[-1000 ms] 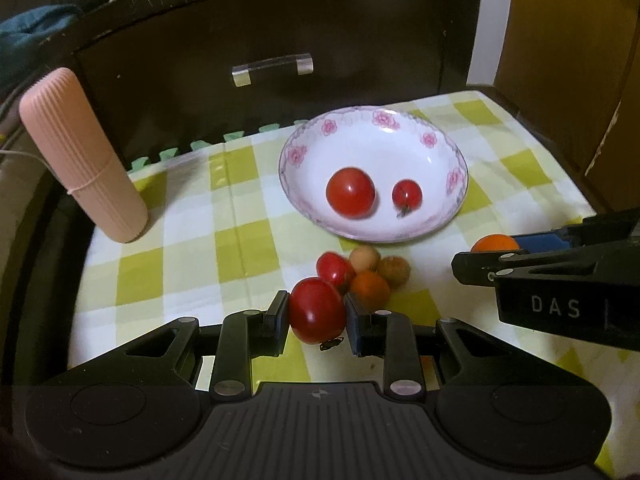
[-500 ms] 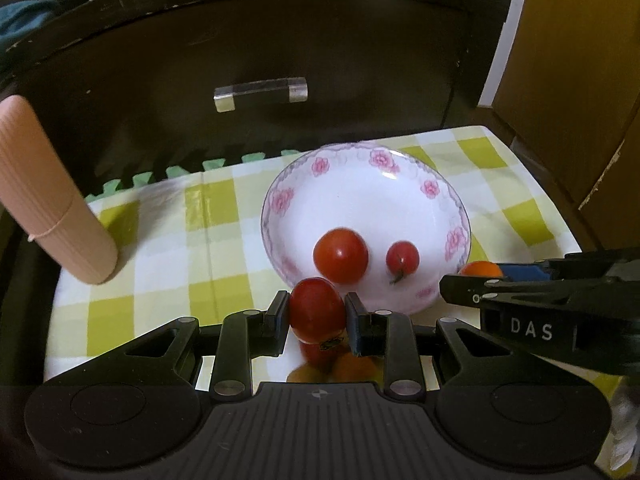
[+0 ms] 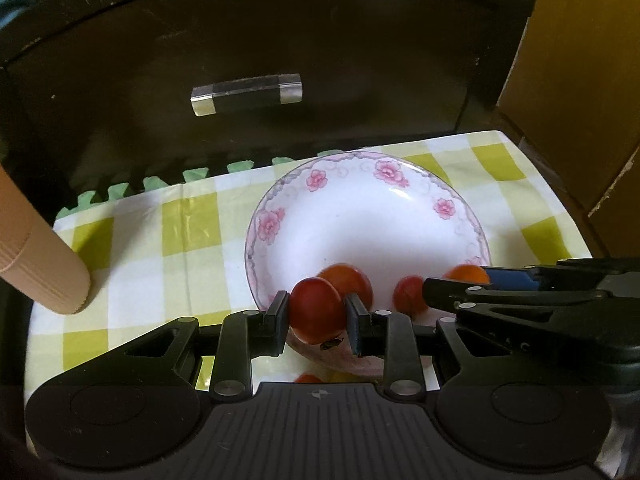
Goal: Organize fruits
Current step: 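Lower the red tomato and tangerine into the white bowl with both grippers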
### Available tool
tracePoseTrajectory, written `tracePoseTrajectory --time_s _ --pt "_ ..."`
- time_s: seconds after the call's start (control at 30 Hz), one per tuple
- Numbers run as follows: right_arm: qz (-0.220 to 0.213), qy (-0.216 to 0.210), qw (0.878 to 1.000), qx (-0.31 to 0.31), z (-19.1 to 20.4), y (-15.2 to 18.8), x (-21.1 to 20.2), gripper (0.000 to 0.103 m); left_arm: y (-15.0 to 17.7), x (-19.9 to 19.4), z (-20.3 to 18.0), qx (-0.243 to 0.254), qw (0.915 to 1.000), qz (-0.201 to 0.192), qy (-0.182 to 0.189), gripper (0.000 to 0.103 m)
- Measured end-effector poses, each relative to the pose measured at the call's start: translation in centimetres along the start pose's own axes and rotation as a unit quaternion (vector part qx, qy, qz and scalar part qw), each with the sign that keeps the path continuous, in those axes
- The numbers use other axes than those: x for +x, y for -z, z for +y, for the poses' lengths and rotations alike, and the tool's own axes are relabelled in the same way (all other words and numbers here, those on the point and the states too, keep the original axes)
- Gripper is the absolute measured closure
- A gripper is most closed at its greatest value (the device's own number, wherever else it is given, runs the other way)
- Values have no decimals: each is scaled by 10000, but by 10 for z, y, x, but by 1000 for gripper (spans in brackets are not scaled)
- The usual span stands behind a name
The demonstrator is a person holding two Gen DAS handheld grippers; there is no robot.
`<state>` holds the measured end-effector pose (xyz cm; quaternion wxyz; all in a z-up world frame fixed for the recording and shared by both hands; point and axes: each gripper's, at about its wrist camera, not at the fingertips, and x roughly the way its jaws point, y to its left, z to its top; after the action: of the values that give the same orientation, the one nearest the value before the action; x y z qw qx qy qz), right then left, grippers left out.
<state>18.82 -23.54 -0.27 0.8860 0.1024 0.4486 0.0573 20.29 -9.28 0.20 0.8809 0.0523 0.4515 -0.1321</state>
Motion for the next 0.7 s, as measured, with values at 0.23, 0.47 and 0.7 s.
tracePoseTrajectory --time_s 0.23,0.47,0.7 --pt "-29 -2 10000 95 -4 -10 17 72 -13 7 3 -34 9999 -131 43 67" --pt "-82 -131 9993 341 -12 -19 32 71 -21 14 7 -150 9996 -193 164 66" --pt "-122 -191 9987 458 -16 -21 39 71 -25 18 9 -221 9994 -218 178 59"
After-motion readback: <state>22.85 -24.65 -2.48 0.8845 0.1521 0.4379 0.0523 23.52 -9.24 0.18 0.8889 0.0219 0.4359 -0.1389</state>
